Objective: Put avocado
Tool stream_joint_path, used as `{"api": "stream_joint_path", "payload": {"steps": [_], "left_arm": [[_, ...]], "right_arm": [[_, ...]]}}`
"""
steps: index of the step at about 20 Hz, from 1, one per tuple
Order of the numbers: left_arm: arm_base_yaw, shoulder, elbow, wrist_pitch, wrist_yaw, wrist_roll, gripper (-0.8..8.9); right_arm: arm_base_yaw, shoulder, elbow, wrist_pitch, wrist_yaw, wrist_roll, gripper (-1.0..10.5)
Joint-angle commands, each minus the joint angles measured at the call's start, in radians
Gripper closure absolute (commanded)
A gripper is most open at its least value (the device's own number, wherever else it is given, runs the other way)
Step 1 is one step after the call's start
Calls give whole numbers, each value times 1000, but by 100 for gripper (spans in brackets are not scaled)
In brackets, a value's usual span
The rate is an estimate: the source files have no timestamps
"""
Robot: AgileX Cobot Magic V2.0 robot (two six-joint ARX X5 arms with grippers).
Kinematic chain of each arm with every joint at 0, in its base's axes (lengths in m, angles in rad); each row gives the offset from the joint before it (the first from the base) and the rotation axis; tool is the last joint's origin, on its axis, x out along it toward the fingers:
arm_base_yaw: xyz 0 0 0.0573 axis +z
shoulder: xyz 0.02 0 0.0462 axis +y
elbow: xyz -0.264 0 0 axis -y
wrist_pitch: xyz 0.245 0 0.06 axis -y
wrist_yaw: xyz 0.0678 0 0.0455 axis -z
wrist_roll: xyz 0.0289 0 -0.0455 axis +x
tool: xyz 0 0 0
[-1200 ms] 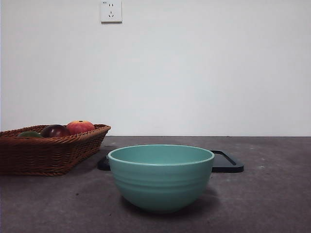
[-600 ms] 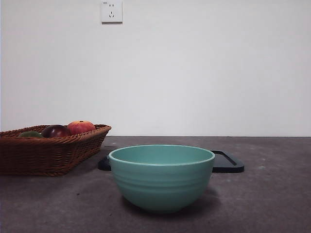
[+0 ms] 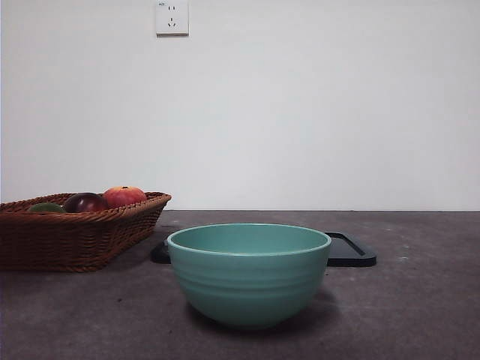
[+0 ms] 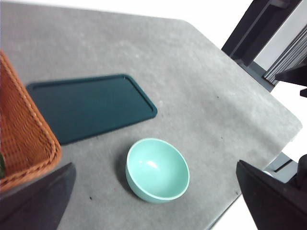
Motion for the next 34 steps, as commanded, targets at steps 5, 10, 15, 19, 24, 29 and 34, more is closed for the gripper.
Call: {"api": "stream_joint_path", "payload": {"steps": [5, 10, 15, 19, 24, 29, 34], "left_arm": [[-2, 2, 20, 11, 5, 13, 245], [-2, 14, 20, 10, -32, 5, 117], [-2, 85, 29, 16, -38, 6, 128], [-2, 235, 53, 6, -134, -22, 128], [-2, 517, 153, -15, -327, -86, 131], [-2, 838, 344, -61, -490, -76, 131], [-2, 1091, 477, -127, -494, -73, 131]], "right_arm": [[4, 2, 13, 6, 21, -5, 360], [5, 2, 13, 14, 23, -6, 350], [5, 3, 13, 47, 21, -5, 347], [5, 3, 13, 67, 18, -5, 347], [5, 3, 13, 66, 18, -5, 348], [5, 3, 13, 66, 18, -5, 348], [5, 3, 13, 66, 18, -5, 348]]}}
